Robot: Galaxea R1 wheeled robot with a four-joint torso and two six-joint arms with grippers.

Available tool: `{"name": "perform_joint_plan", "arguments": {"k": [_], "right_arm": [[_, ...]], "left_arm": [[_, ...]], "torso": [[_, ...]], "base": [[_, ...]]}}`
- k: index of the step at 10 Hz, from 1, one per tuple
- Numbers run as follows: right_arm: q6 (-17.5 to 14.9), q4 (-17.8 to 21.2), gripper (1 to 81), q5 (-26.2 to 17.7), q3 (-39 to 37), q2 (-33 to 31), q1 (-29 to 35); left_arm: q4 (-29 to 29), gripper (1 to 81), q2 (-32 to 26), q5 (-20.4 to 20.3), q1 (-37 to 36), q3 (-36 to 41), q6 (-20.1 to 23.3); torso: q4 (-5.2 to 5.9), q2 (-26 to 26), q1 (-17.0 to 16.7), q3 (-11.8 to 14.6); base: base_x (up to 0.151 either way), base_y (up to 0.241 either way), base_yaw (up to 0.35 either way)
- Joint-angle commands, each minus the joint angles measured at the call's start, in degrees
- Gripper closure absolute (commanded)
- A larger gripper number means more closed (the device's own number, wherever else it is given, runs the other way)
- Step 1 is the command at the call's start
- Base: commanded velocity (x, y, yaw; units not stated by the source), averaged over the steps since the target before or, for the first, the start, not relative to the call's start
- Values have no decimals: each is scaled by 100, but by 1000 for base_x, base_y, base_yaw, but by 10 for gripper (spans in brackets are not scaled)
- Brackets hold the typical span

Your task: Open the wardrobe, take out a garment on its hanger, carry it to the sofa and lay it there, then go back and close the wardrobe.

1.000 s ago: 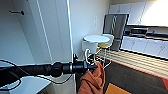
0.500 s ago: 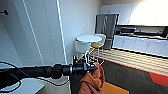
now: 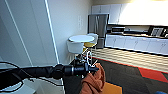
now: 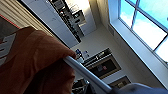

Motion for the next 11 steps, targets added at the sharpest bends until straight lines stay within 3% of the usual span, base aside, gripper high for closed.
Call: {"name": "perform_joint_plan", "arguments": {"k": [1,11], "right_arm": [[-27,-49,10,-324,41,-46,124],[-36,-31,10,-262,-2,-19,88]], "left_arm": [[160,811,-1,-535,-982,142,15],[187,811,-80,-518,-867,142,15]], "torso": [[0,0,0,0],[0,0,0,0]], "base": [[0,0,-213],[0,0,-216]]}}
